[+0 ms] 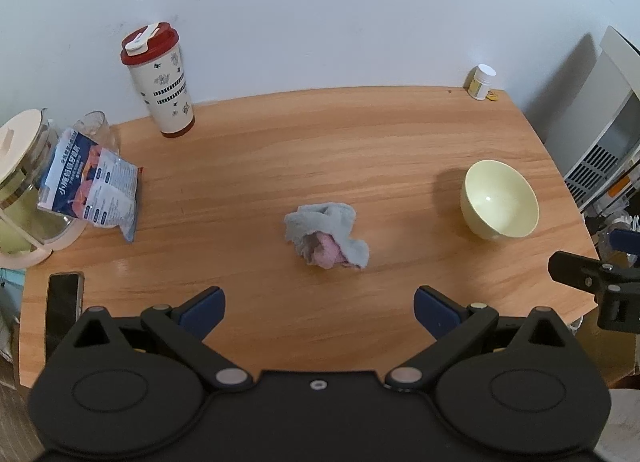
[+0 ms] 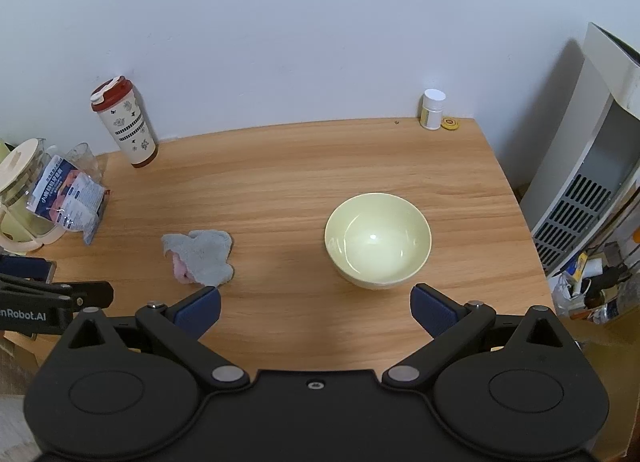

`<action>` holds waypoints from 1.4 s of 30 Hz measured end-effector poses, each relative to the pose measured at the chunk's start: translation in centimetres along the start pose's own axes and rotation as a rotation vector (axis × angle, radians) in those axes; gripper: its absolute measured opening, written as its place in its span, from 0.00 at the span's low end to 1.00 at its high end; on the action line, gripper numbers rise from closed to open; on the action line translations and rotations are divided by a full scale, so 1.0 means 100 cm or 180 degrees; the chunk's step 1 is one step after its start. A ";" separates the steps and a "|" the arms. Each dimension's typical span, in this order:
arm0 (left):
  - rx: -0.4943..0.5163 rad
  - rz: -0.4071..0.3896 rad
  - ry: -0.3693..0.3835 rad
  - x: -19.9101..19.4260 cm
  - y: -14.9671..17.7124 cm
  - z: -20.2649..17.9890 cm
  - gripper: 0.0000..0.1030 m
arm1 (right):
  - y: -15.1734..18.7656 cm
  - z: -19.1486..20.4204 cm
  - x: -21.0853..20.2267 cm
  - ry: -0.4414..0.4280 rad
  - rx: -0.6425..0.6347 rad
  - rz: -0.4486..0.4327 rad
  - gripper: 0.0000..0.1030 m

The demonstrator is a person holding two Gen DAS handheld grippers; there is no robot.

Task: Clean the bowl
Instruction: 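Move both tools toward the table, left toward the cloth, right toward the bowl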

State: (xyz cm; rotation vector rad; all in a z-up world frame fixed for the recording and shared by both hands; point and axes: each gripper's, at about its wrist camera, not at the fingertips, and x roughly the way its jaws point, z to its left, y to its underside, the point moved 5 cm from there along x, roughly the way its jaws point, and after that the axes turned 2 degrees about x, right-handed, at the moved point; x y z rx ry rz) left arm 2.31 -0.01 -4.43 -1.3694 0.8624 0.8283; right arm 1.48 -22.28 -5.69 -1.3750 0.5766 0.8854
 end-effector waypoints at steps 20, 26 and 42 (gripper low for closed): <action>-0.0044 -0.0019 0.0018 0.001 0.002 0.001 1.00 | -0.006 0.007 -0.002 0.0008 -0.0174 0.0010 1.00; -0.0089 -0.0002 0.0054 0.002 -0.001 0.002 1.00 | -0.013 0.006 0.003 0.0008 -0.0173 0.0027 1.00; -0.0114 0.0011 0.0082 0.003 0.001 0.004 1.00 | -0.004 0.011 0.003 -0.0012 -0.0193 -0.0005 1.00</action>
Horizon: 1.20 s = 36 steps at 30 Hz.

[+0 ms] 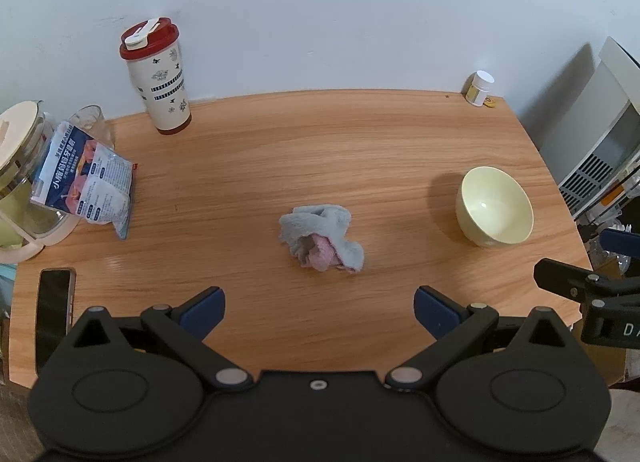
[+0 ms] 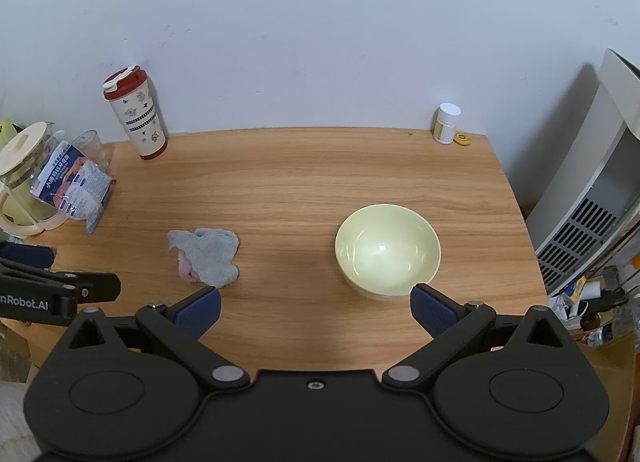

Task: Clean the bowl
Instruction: 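Move both tools toward the table, left toward the cloth, right toward the bowl, then lower the left tool onto the grey cloth while the right tool approaches the bowl rim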

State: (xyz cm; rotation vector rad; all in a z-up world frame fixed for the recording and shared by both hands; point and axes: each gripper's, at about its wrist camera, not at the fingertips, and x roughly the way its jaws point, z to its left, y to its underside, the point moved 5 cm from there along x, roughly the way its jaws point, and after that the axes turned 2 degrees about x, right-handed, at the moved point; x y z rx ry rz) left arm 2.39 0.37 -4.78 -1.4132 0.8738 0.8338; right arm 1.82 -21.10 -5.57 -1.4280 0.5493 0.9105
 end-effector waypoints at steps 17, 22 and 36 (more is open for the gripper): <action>-0.0045 0.0057 -0.0034 0.003 0.001 0.001 1.00 | 0.002 -0.006 0.003 0.0013 0.0072 0.0033 1.00; -0.0077 0.0156 0.0025 0.009 0.001 0.004 1.00 | 0.001 -0.008 0.004 0.0004 0.0000 0.0057 1.00; -0.0361 0.0282 0.0010 0.041 -0.009 0.021 1.00 | -0.007 -0.058 0.022 0.0366 -0.0049 -0.0036 1.00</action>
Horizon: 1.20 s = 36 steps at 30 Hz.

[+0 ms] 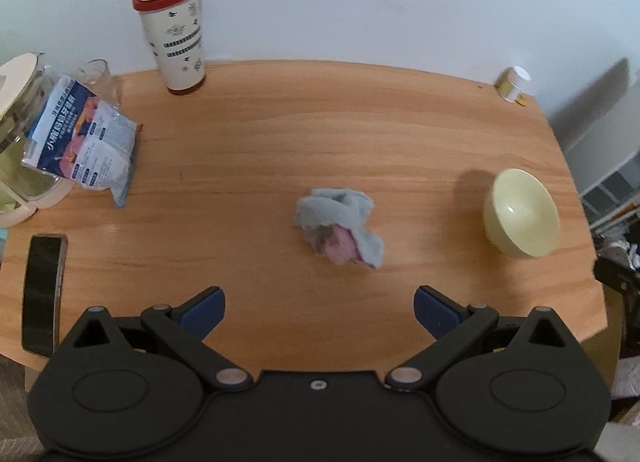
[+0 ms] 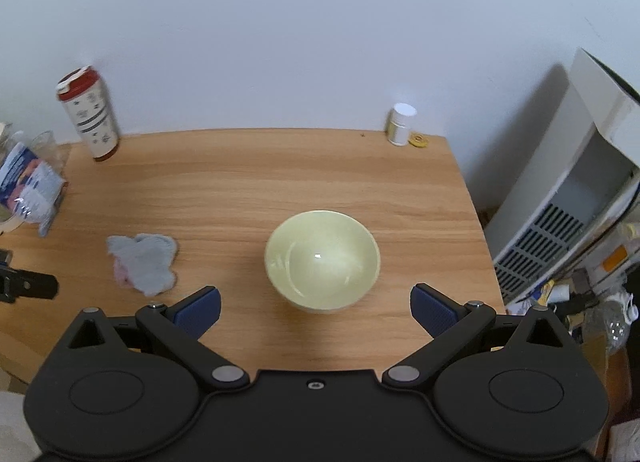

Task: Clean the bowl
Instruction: 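Lower the left tool onto the grey cloth while the right tool approaches the bowl rim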

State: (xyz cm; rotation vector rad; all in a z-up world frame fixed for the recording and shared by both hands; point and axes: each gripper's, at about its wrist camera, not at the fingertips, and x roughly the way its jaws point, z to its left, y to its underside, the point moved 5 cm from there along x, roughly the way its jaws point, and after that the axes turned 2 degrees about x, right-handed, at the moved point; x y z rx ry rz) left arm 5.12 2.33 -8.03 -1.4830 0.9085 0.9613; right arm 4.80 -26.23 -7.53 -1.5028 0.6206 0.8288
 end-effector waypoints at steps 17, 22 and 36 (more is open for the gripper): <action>-0.0465 -0.0210 -0.0201 0.089 -0.016 -0.020 1.00 | -0.014 -0.067 0.077 -0.0313 -0.0095 0.0303 0.88; -0.0468 0.0141 0.0005 0.124 -0.013 -0.035 1.00 | -0.019 -0.067 0.098 -0.0583 -0.0290 0.0410 0.88; -0.0195 -0.0225 -0.0746 0.133 -0.023 -0.058 1.00 | -0.032 -0.064 0.129 -0.0941 -0.0615 0.0499 0.80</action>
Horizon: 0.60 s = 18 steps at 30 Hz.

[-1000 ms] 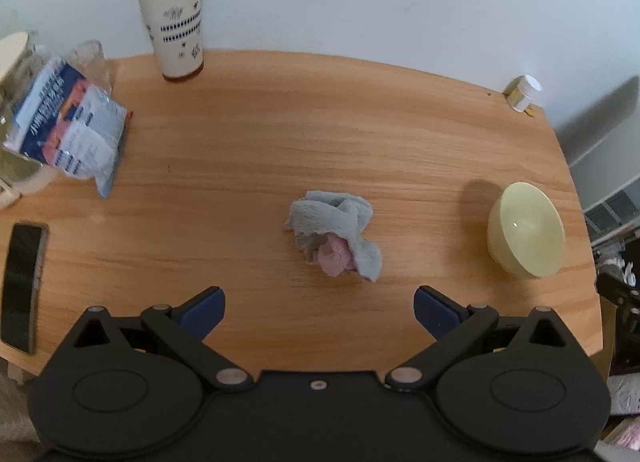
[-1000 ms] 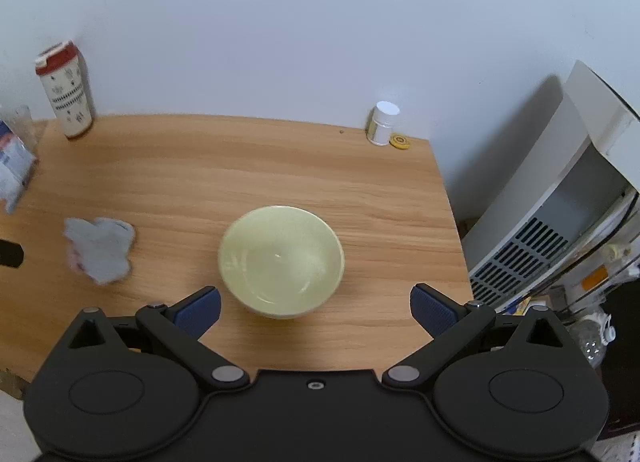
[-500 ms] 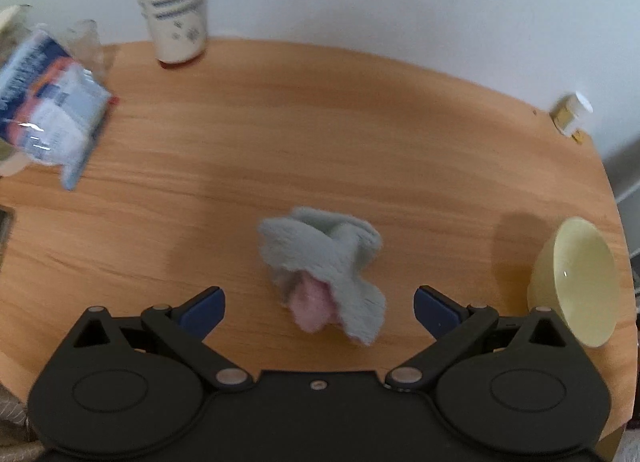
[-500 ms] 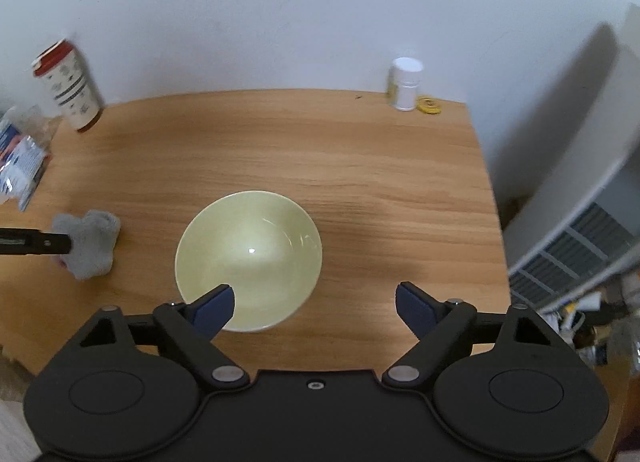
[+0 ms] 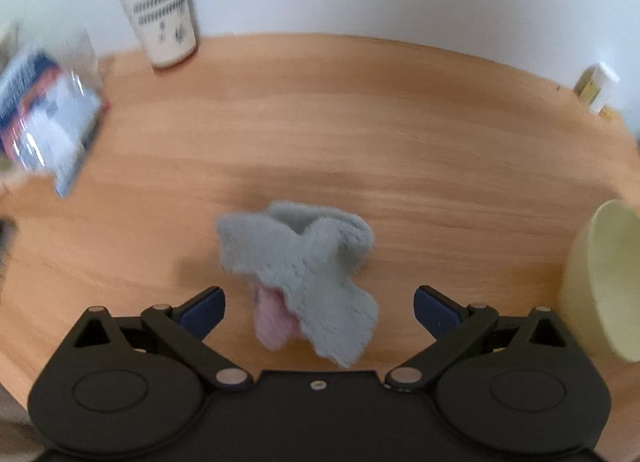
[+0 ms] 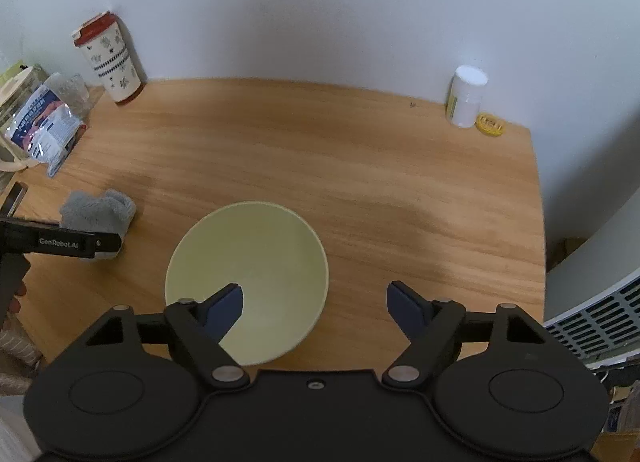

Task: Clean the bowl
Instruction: 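Lower the left tool onto the grey cloth while the right tool approaches the bowl rim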

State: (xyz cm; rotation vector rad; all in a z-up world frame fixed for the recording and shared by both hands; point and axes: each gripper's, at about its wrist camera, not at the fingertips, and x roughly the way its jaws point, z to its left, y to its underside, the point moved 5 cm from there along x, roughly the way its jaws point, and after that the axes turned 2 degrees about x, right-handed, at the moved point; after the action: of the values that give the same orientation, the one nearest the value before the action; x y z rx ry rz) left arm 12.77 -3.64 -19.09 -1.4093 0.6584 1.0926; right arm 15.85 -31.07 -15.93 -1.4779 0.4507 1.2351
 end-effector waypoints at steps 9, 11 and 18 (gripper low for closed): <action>0.0072 0.0018 0.0067 0.024 -0.012 0.003 0.99 | 0.001 -0.006 0.025 0.0020 0.0215 0.0273 0.74; 0.0193 0.0028 0.0113 0.026 -0.010 -0.001 0.99 | 0.003 -0.004 0.028 0.0004 0.0175 0.0272 0.71; 0.0283 -0.0018 0.0234 0.035 -0.005 0.000 0.99 | 0.004 -0.001 0.023 0.0226 0.0163 -0.0113 0.71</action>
State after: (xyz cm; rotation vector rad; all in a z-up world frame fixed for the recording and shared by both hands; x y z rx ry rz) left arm 14.67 -2.87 -22.02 -1.3791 0.7467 0.9990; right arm 16.47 -30.45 -18.14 -1.4836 0.4981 1.1380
